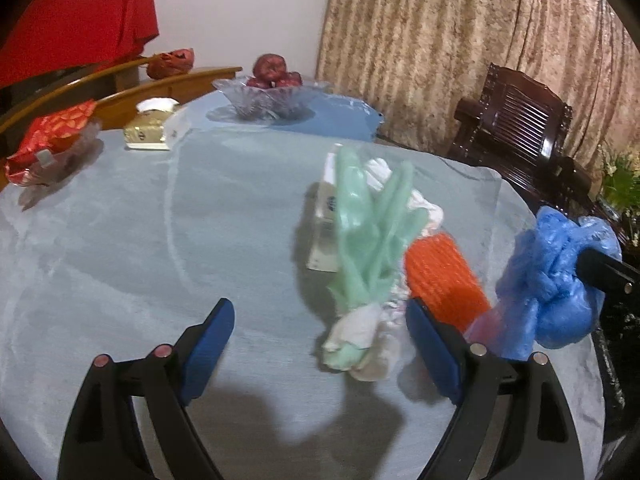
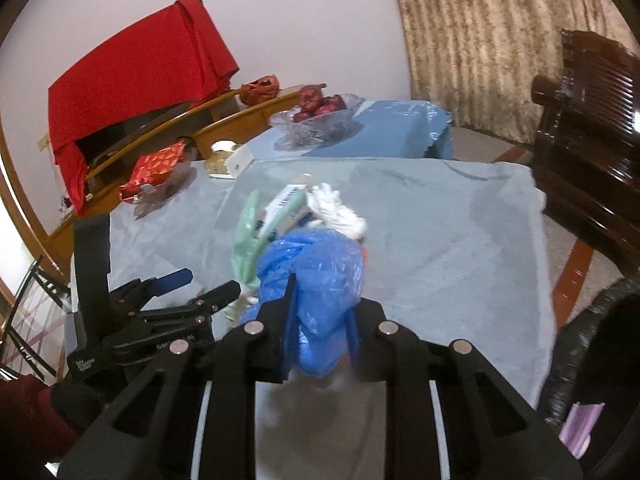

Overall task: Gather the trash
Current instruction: 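Grasp the blue plastic bag with the right gripper while the left gripper grasps the green glove, then lift the green glove with the left gripper while the right gripper holds the blue bag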

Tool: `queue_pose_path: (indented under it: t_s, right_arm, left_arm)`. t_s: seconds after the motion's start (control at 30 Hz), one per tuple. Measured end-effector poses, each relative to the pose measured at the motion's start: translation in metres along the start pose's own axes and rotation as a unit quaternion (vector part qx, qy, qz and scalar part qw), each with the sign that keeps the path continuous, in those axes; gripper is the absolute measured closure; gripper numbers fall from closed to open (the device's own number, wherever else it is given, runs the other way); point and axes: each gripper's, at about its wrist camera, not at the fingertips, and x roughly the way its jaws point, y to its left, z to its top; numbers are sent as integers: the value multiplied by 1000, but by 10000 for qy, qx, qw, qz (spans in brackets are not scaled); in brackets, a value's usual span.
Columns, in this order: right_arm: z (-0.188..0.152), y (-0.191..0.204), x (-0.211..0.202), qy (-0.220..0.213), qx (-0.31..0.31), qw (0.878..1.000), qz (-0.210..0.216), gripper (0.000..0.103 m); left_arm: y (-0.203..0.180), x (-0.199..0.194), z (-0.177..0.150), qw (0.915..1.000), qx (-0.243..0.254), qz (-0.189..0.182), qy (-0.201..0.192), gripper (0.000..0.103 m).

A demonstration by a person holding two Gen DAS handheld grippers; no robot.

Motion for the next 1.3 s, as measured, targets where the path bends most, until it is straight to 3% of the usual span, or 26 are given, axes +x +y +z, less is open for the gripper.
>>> queue_pose_path:
  t_s: [0.17, 0.33, 0.4, 0.47, 0.6, 0.83, 1.03, 1.17, 1.2, 1.3]
  right_arm:
    - [-10, -20, -4, 58, 141, 9996, -247, 83]
    - [-16, -33, 0, 95, 247, 9990, -346, 83]
    - [-17, -34, 1, 103, 272, 9989, -364, 83]
    - [-18, -36, 3, 122, 304, 9988, -374, 83]
    - [-20, -39, 2, 121, 337, 9987, -364, 83]
    - [-18, -38, -6, 12, 361, 9989, -306, 83]
    - [-20, -39, -16, -6, 381, 9989, -254, 83]
    - [-28, -40, -15, 124, 448, 9986, -246, 83]
    - [-29, -40, -15, 149, 454, 9985, -248, 83]
    - [-35, -40, -14, 223, 474, 9983, -264, 83]
  left_arm:
    - [-14, 12, -1, 9998, 128, 36, 139, 19]
    - [-20, 27, -3, 9992, 81, 27, 379, 31]
    - [-21, 34, -5, 9986, 50, -45, 529, 52]
    - [-20, 38, -7, 9978, -10, -94, 656, 64]
    - [-14, 28, -7, 9981, -176, -79, 579, 71]
    - [-8, -13, -11, 9987, -317, -113, 390, 73]
    - [-9, -33, -28, 9979, -343, -194, 516, 71]
    - [-5, -27, -42, 9962, -416, -171, 741, 56]
    - [-4, -27, -42, 9961, -447, -172, 745, 49]
    - [-4, -27, -38, 9966, -460, -136, 676, 41]
